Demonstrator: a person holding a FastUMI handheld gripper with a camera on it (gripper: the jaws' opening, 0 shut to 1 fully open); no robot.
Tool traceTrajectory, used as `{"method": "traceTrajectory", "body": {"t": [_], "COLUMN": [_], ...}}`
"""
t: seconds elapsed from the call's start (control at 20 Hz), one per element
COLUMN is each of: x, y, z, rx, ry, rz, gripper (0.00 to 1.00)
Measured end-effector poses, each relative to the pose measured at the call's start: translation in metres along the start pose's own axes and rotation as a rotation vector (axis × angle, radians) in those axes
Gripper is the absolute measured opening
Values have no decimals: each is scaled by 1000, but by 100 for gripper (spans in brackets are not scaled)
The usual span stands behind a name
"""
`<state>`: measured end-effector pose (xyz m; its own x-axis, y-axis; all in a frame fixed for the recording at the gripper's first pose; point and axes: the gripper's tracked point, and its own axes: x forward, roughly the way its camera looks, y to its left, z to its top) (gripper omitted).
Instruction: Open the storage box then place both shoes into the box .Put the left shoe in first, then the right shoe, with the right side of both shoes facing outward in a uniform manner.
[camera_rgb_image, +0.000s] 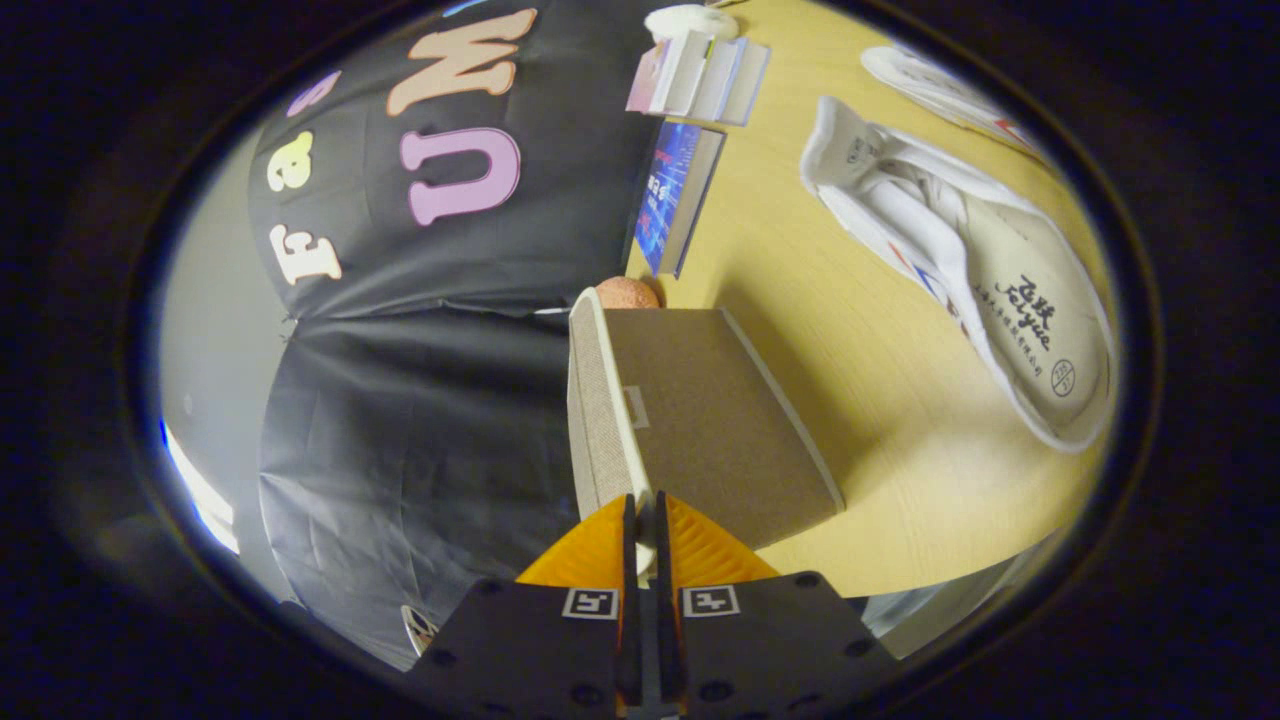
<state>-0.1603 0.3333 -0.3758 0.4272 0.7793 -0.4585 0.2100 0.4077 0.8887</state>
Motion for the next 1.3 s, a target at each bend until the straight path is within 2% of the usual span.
{"method": "traceTrajectory", "body": {"t": [0.05, 0.1, 0.45, 0.75, 1.3], "x": [3, -1, -2, 2, 31], "y": [2, 7, 43, 104, 223], "z": [4, 4, 7, 0, -65], "rx": [-11, -20, -92, -200, -489], "ry": [-10, -12, -3, 9, 115], "rz": [-4, -1, 10, 58, 186], "gripper": [9, 2, 2, 2, 2]}}
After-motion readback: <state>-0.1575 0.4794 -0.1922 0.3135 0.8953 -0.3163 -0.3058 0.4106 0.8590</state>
